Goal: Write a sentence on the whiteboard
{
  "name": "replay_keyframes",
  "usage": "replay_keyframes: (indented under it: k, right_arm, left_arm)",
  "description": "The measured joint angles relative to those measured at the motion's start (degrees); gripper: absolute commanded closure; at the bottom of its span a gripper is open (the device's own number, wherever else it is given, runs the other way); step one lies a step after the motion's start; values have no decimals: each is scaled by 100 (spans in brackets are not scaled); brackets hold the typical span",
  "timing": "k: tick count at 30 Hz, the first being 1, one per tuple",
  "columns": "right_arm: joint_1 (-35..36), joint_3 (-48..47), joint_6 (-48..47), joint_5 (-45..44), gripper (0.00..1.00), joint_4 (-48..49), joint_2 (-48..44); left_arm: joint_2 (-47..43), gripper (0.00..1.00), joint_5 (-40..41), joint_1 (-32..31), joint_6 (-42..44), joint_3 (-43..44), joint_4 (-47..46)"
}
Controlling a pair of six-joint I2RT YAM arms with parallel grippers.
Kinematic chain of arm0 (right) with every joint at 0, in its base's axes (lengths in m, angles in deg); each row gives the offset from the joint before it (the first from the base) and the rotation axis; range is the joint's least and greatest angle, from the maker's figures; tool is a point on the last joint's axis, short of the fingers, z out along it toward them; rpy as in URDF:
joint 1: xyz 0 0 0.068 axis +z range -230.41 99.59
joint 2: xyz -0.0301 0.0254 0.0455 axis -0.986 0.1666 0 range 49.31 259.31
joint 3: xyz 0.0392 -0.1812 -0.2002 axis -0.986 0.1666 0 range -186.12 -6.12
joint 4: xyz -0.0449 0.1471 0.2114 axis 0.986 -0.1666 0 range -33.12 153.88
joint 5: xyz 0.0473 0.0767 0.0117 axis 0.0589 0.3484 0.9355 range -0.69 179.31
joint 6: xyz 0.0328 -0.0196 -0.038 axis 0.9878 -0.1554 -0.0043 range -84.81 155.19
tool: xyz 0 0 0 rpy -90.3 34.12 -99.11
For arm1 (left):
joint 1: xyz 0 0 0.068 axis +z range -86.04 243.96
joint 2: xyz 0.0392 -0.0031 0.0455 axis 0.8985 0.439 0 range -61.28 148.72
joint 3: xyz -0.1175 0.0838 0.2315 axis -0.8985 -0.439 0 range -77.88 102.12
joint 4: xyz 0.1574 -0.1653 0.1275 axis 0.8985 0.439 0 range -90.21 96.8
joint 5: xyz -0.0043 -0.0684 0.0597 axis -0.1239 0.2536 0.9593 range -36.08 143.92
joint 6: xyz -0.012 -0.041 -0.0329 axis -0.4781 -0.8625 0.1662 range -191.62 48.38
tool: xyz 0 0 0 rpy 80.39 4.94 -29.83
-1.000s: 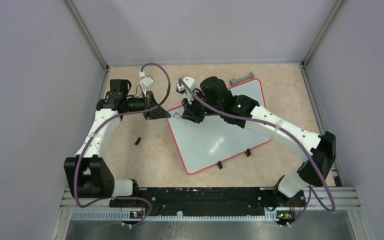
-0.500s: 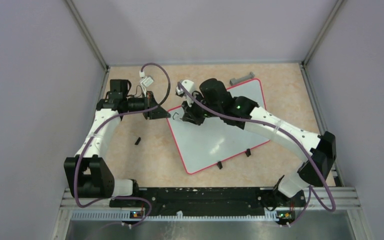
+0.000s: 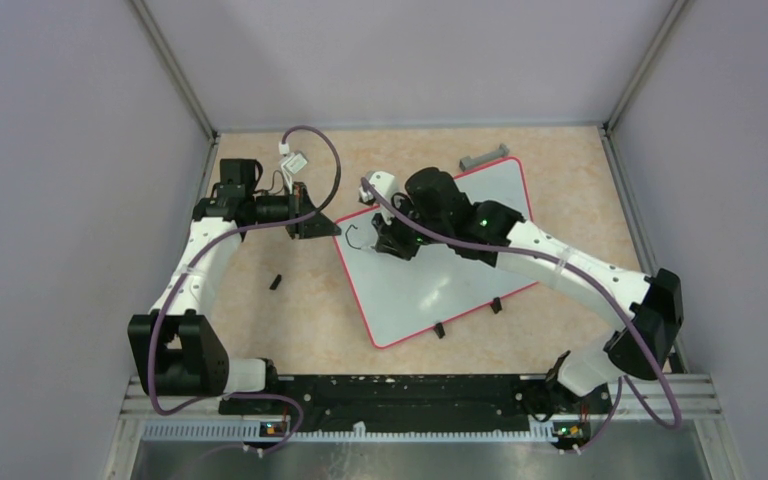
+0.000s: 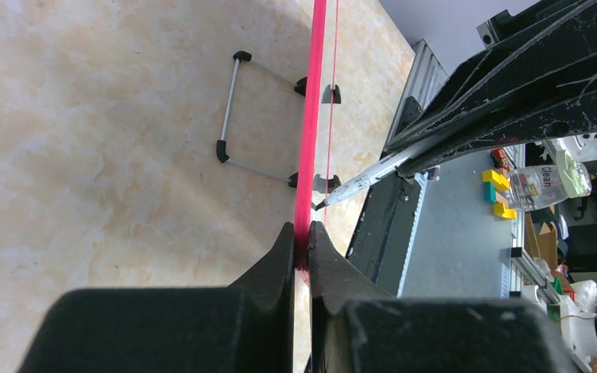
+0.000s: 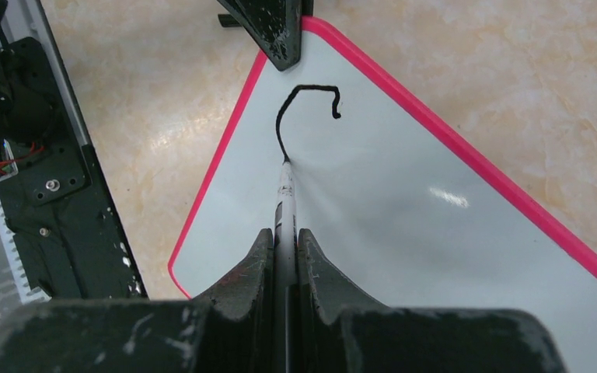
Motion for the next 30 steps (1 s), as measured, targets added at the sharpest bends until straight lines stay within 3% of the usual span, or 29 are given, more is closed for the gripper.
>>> replay_keyframes:
  k: [17, 30]
  right_arm:
    - [33, 321, -42, -39, 100, -122, -195]
    - [195, 120, 22, 306, 100, -131, 186]
  left_arm:
    - [0, 100, 24, 0, 0, 0, 0]
    - [0, 100, 42, 0, 15, 0, 2]
